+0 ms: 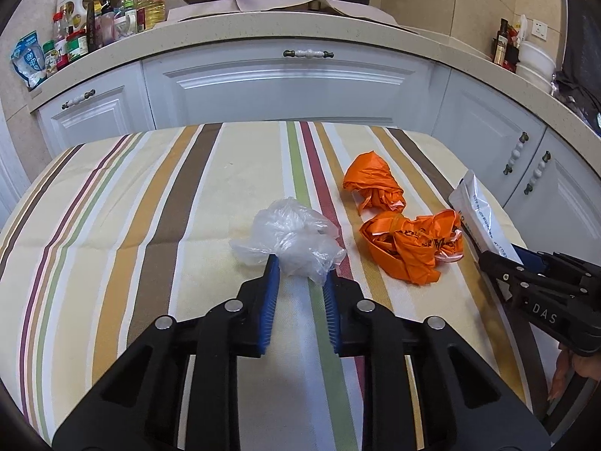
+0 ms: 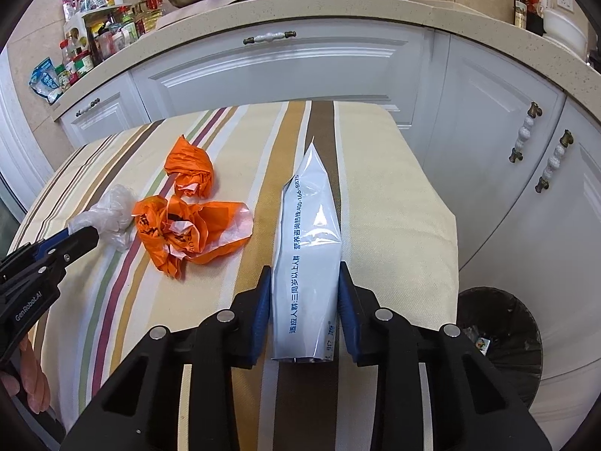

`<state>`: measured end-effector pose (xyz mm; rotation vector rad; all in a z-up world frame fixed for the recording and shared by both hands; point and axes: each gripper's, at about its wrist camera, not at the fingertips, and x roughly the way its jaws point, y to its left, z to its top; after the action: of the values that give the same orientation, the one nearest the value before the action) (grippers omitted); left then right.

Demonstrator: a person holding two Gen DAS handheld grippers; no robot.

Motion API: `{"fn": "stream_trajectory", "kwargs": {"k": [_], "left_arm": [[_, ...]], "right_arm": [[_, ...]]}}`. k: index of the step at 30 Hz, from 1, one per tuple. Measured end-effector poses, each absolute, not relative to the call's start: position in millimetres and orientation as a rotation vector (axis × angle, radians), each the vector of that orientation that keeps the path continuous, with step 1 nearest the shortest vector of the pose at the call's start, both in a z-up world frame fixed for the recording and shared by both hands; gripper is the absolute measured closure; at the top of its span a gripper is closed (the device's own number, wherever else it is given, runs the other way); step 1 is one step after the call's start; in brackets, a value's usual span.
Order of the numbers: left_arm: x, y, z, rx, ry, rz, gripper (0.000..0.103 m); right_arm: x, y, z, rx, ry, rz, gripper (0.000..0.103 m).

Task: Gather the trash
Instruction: 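Grasp the white blue-printed pouch with the right gripper while the left grasps the clear bag, then carry the pouch and clear bag over the black bin and open both grippers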

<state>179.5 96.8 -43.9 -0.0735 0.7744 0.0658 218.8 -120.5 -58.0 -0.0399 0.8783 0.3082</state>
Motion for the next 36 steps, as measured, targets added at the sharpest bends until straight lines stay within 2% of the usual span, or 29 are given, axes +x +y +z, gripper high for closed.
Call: {"fn": "stream_trajectory", "kwargs": {"k": [1, 8, 36], "left_arm": [[178.4, 97.7, -44.1, -0.075, 0.773, 0.065, 0.094], [172.9, 105.7, -43.1, -0.100, 0.767, 0.074, 0.098], [114.0, 102.7, 7.9, -0.124, 0.633, 0.065, 0.099]], "right_arm": [[217.7, -120.7, -57.5, -0.039, 0.874, 0.308, 0.070], [210.8, -123.0, -54.1, -0.032, 0.847, 0.306, 0.070], [157.3, -143.5, -15.4, -0.007, 0.650, 0.275, 0.070]]}}
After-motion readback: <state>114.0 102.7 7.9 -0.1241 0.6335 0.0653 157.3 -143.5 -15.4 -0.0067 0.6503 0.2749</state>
